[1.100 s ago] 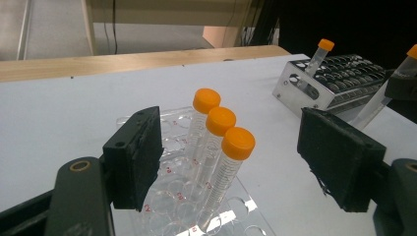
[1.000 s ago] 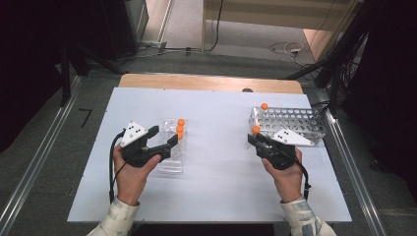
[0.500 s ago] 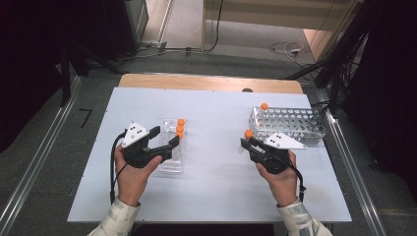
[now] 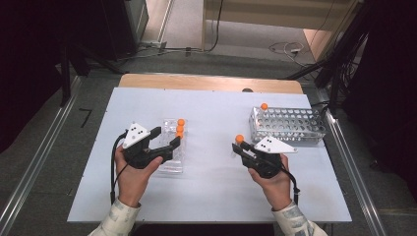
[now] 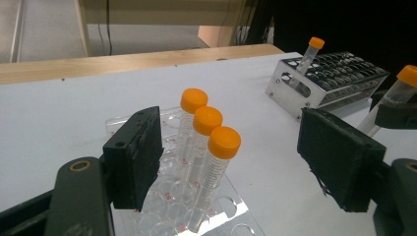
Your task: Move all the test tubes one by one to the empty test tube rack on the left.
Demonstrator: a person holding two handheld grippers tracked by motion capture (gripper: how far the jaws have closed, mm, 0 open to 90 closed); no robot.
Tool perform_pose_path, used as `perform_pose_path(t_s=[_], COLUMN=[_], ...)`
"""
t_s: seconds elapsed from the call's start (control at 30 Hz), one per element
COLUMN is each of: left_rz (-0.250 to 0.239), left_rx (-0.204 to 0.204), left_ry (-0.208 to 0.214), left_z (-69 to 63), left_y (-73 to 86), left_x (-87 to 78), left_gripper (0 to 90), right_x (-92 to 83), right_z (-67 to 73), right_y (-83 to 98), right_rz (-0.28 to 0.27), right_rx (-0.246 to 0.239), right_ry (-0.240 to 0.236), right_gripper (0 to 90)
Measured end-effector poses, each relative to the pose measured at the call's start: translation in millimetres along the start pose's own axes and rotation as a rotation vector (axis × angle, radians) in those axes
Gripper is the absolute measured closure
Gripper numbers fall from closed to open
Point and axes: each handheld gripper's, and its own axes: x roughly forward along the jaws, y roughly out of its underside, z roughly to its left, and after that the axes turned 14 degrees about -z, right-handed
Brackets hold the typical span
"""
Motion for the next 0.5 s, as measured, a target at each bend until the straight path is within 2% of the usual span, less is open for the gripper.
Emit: perform_pose_path(t_s=[0.5], left_rz=[0.011], left_rx=[0.011], left_ry=[0.034], left_z=[-10.0], left_y=[0.5], left_x=[1.0], left_gripper=[25.2], right_x=[6.1], right_z=[13.3], right_y=[4.2], right_rz=[0.020], right_rx=[-0.007], right_ry=[-0.039], right_gripper=[72.2])
